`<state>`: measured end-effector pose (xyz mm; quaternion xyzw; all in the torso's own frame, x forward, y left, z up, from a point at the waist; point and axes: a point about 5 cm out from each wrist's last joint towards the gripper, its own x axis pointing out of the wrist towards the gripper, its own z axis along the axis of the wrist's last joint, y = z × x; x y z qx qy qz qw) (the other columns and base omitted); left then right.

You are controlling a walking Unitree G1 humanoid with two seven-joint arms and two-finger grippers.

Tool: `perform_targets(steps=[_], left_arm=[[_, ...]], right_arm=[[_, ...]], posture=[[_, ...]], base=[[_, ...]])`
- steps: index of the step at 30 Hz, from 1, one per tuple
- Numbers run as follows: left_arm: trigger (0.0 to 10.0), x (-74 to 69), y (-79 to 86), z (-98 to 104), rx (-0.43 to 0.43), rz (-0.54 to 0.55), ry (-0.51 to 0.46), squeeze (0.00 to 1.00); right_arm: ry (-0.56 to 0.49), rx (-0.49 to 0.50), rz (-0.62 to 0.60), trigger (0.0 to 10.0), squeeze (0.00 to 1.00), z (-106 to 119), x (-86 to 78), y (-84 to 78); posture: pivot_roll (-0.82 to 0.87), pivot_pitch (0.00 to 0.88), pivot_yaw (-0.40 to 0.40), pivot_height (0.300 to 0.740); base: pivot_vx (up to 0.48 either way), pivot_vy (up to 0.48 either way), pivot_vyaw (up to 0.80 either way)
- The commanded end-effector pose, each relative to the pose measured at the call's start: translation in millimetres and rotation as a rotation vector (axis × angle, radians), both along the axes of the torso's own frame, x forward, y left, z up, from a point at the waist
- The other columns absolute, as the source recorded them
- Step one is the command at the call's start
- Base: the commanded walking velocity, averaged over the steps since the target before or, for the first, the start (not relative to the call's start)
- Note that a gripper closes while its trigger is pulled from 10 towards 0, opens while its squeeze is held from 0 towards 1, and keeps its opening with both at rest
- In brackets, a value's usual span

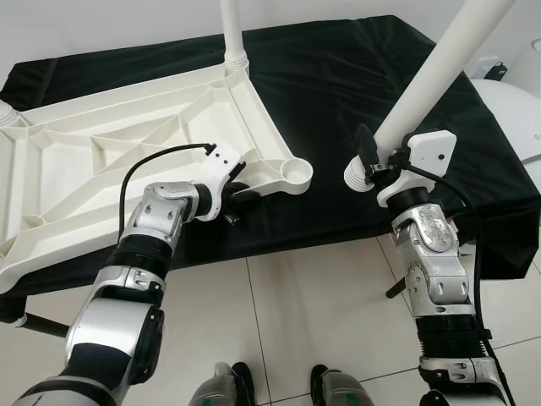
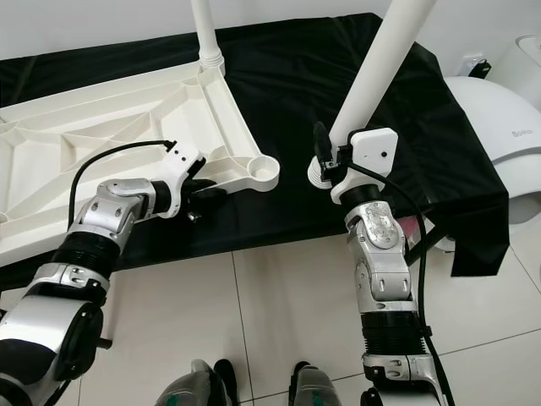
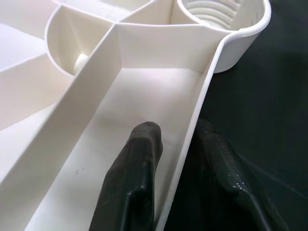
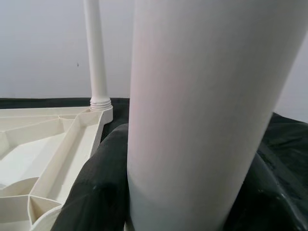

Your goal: Building children table

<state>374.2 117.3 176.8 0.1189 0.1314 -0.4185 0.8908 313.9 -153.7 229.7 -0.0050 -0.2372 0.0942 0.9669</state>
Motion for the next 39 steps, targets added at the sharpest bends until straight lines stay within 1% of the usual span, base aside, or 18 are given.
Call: perform_targets(steps=[1,2,5,7,8,9,12,17,21,22,23,28,30,31,33,34,37,39], left_arm=[[10.0,10.0,10.2,2,-0.058,0.419,-0.151,0.00],[10.0,10.0,10.2,2,-0.058,0.419,-0.151,0.00],[10.0,6.0,-4.1,6,-0.137,0.381,-0.187,0.00],[10.0,4.5,-9.7,6,-0.151,0.362,-0.185,0.00],[10.0,4.4,-10.7,4,-0.127,0.363,-0.191,0.00],[10.0,4.4,-10.7,4,-0.127,0.363,-0.191,0.00],[10.0,4.2,-14.1,1,-0.084,0.359,-0.200,0.00],[10.0,3.3,-18.1,0,-0.101,0.333,-0.195,0.00],[10.0,3.0,-18.4,0,-0.098,0.326,-0.195,0.00],[10.0,2.5,-18.3,0,-0.096,0.320,-0.194,0.05],[10.0,1.9,-17.4,0,-0.098,0.313,-0.194,1.00],[10.0,1.3,-17.0,1,-0.111,0.304,-0.194,1.00],[10.0,0.8,-18.4,2,-0.097,0.287,-0.210,1.00],[10.0,-0.2,-19.9,4,-0.102,0.272,-0.219,0.30],[10.0,-0.8,-20.9,4,-0.105,0.263,-0.225,0.30],[10.0,-1.4,-22.1,6,-0.107,0.254,-0.232,0.00],[10.0,-3.0,-24.9,8,-0.114,0.229,-0.238,0.00],[10.0,-4.7,-27.3,15,-0.143,0.197,-0.262,0.00]], right_arm=[[-0.008,-0.005,0.005,10.0,0.00,2,-0.9,1.8],[-0.008,-0.005,0.005,10.0,0.00,2,-0.9,1.8],[-0.008,-0.006,0.002,10.0,0.00,2,-1.4,1.0],[-0.008,-0.008,0.001,10.0,0.00,2,-1.3,0.6],[-0.009,-0.008,0.000,10.0,0.00,3,-1.3,0.5],[-0.009,-0.008,0.000,10.0,0.00,3,-1.3,0.5],[-0.010,-0.009,-0.001,10.0,0.00,3,-1.5,0.0],[-0.011,-0.009,0.000,10.0,0.00,3,-1.7,0.1],[-0.011,-0.009,0.000,10.0,0.00,3,-1.6,-0.1],[-0.011,-0.010,-0.001,10.0,0.00,3,-1.4,-0.3],[-0.012,-0.012,-0.001,10.0,0.00,4,-1.2,-0.7],[-0.014,-0.015,0.000,10.0,0.00,4,-1.2,-0.6],[-0.013,-0.014,0.002,10.0,0.00,4,-0.8,-0.3],[-0.012,-0.014,0.003,10.0,0.00,4,-0.8,0.0],[-0.012,-0.014,0.004,10.0,0.00,3,-0.8,0.1],[-0.012,-0.014,0.005,10.0,0.00,3,-0.9,0.4],[-0.012,-0.011,0.007,10.0,0.00,3,-1.1,0.9],[-0.010,-0.009,0.010,10.0,0.00,3,-0.7,1.7]], posture=[[-0.13,0.161,0.083,0.740],[-0.13,0.161,0.083,0.740],[-0.13,0.161,0.083,0.740],[-0.13,0.162,0.084,0.740],[-0.13,0.162,0.084,0.740],[-0.13,0.162,0.084,0.740],[-0.13,0.164,0.085,0.740],[-0.14,0.162,0.085,0.740],[-0.14,0.162,0.084,0.740],[-0.14,0.160,0.082,0.740],[-0.14,0.160,0.082,0.740],[-0.14,0.158,0.081,0.740],[-0.14,0.156,0.081,0.740],[-0.14,0.156,0.081,0.740],[-0.14,0.156,0.081,0.740],[-0.14,0.156,0.081,0.740],[-0.14,0.156,0.081,0.740],[-0.13,0.152,0.081,0.740]], base=[[0.000,0.000,0.00],[0.000,0.000,0.00],[0.000,0.000,0.00],[0.000,0.000,0.00],[0.000,0.000,0.00],[0.000,0.000,0.00],[0.000,0.000,0.00],[0.000,0.000,0.00],[0.000,0.000,0.00],[0.000,0.000,0.00],[0.000,0.000,0.00],[0.000,0.000,0.00],[0.000,0.000,0.00],[0.000,0.000,0.00],[0.000,0.000,0.00],[0.000,0.000,0.00],[0.000,0.000,0.00],[0.000,0.000,0.00]])
